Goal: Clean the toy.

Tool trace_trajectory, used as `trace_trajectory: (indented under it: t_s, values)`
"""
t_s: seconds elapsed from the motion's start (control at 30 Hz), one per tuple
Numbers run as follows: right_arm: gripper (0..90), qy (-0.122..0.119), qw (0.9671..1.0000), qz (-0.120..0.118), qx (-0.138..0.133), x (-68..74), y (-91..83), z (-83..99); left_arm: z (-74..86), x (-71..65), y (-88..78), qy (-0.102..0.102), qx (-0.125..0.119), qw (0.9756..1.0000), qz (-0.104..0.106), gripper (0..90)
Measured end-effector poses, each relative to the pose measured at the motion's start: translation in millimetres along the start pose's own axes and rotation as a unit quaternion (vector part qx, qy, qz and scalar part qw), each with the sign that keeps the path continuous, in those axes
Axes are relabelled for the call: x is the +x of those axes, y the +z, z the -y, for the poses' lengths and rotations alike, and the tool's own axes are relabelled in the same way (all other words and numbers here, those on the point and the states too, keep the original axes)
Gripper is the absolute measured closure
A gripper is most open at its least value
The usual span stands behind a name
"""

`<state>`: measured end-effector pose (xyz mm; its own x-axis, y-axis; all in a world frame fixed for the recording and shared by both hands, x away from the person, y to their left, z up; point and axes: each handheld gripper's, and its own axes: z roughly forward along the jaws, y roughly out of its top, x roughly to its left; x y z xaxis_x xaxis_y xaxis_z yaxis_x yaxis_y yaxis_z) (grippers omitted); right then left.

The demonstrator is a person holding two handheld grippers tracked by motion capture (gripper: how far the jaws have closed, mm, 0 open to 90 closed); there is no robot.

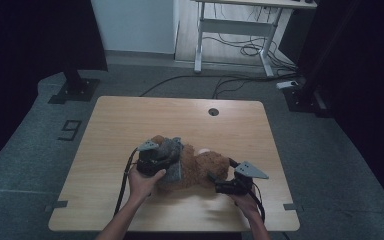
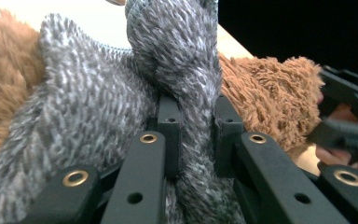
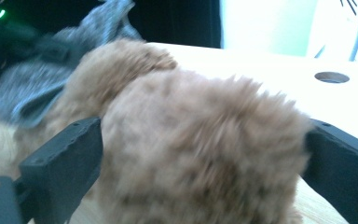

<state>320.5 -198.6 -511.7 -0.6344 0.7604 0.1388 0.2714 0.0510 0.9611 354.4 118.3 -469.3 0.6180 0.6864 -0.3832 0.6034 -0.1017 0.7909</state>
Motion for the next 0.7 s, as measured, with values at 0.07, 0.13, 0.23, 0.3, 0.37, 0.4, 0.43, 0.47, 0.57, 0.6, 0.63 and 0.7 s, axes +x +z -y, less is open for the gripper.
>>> trace_trajectory:
  t_s: [0.07,0.13,0.23,0.3,0.37,0.4,0.43,0.47,0.57,0.6,0.63,0.7]
  values:
    - [0.7,0.006,0.9999,0.000,0.010,-0.6,4.4,-4.8,2.4,-0.8,-1.8,-0.002,-0.004,1.0000,0.002,77.4]
    - [0.0,0.011,0.9993,0.002,0.034,0.0,12.4,-7.1,3.6,-2.0,-2.9,0.000,-0.004,1.0000,0.003,77.3]
    - [0.0,0.018,0.9971,0.007,0.073,1.7,24.8,-5.4,5.9,-3.5,-4.9,0.005,-0.003,1.0000,0.006,77.3]
    - [6.5,0.017,0.9957,0.010,0.090,3.5,31.0,0.7,7.4,-3.8,-5.6,0.006,-0.004,0.9999,0.009,77.3]
    - [14.5,0.012,0.9958,0.012,0.090,5.5,30.2,4.4,9.1,-4.5,-7.3,0.005,-0.006,0.9999,0.013,77.2]
    - [18.2,0.006,0.9958,0.015,0.090,6.9,28.6,5.2,9.5,-5.1,-8.5,0.002,-0.007,0.9998,0.017,77.0]
    - [21.4,-0.005,0.9958,0.018,0.090,9.0,26.9,6.4,9.6,-6.2,-10.3,-0.001,-0.008,0.9997,0.021,76.7]
    - [23.7,-0.014,0.9957,0.022,0.089,11.2,25.4,8.0,9.4,-7.8,-12.7,-0.002,-0.012,0.9996,0.026,76.5]
    - [28.6,-0.031,0.9955,0.028,0.085,14.8,22.0,12.2,6.5,-15.8,-19.2,0.006,-0.022,0.9993,0.028,76.4]
    - [29.7,-0.034,0.9957,0.029,0.081,14.6,21.1,14.0,4.8,-18.9,-20.5,0.011,-0.026,0.9992,0.027,76.5]
    - [30.3,-0.035,0.9959,0.028,0.079,14.1,20.4,14.9,0.6,-24.5,-22.4,0.021,-0.031,0.9990,0.023,76.5]
    - [31.1,-0.038,0.9963,0.028,0.072,13.5,19.2,17.3,-9.2,-34.7,-24.3,0.036,-0.043,0.9982,0.021,76.6]
